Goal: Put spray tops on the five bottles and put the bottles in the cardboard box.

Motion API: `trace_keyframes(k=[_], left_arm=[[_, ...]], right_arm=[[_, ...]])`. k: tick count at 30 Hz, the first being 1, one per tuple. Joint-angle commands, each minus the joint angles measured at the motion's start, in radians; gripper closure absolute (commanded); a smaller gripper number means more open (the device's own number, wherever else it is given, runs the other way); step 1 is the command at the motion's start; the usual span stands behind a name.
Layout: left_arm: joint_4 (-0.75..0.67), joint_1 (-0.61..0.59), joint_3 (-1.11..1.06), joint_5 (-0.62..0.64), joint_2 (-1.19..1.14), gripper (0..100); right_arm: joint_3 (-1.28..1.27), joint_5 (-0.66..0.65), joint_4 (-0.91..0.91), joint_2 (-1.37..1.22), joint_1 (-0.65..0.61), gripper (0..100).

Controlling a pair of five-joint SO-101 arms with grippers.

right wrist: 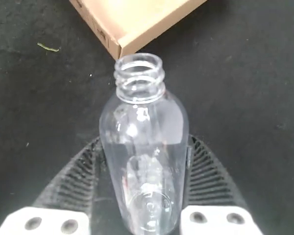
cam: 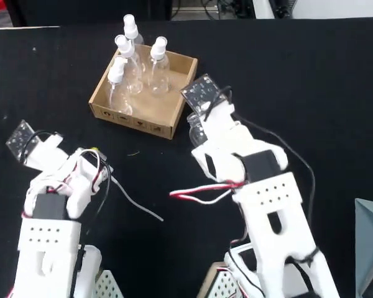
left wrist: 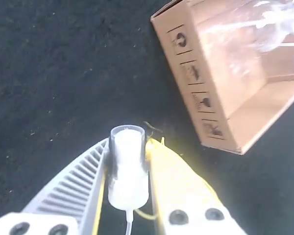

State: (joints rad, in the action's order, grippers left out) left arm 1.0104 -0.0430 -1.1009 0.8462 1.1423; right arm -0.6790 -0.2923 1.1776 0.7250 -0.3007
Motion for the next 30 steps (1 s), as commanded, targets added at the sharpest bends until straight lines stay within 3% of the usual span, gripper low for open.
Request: trace_keyframes(k=[1,12,23,30], left_arm=[[-0.005,-0.015,0.021,0.002,0.118,97],[-0.048,-0.015,0.031,0.005,0.334,97],[-0.232,-0.093,0.028,0.008,0.456,97],[-0.302,-0.096,0.024,0.058,0.516,97]], right_arm=[[-0.015,0.012,-0.044,0.102,0.023,90.0],[-0.160,0.014,-0.164,0.275,0.023,90.0],[-0.249,0.011,-0.269,0.305,0.018,90.0],[-0.323,0.005,-0.356,0.305,-0.048,90.0]])
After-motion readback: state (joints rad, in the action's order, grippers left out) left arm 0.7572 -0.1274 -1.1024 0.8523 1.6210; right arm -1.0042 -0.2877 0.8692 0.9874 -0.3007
